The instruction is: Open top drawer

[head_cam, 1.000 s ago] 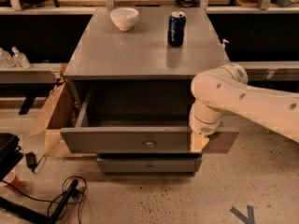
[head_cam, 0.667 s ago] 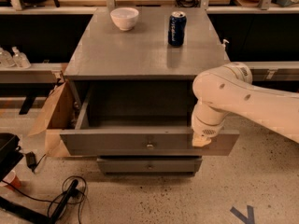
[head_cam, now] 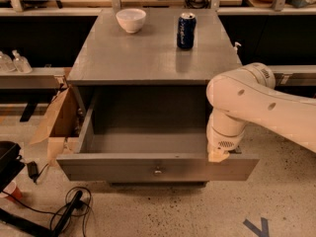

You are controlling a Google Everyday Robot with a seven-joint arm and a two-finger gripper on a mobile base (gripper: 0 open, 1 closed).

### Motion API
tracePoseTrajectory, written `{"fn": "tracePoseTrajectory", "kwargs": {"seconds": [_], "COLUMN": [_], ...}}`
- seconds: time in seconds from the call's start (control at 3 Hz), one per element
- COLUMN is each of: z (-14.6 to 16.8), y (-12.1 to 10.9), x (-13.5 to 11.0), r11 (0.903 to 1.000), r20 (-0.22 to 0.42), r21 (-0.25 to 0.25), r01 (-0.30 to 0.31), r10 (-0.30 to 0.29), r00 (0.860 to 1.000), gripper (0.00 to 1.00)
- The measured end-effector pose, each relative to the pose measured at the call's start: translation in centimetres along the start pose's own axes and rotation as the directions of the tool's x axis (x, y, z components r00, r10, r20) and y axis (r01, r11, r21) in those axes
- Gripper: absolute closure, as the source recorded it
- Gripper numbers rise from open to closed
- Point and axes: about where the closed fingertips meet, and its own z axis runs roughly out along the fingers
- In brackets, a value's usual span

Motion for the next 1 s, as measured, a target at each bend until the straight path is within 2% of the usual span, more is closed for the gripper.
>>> {"fn": "tracePoseTrajectory", "kwargs": {"seconds": [0.33, 1.0], "z": [0.04, -0.09], "y": [0.00, 0.10], "x": [0.00, 0.11], "r11": [1.0000, 1.0000], "r20": [0.000, -0.002], "r21": [0.000, 0.002], "r01": [0.000, -0.001], "r10": [0.000, 0.001], "r00": [1.000, 1.000], "gripper": [0.82, 0.36]}}
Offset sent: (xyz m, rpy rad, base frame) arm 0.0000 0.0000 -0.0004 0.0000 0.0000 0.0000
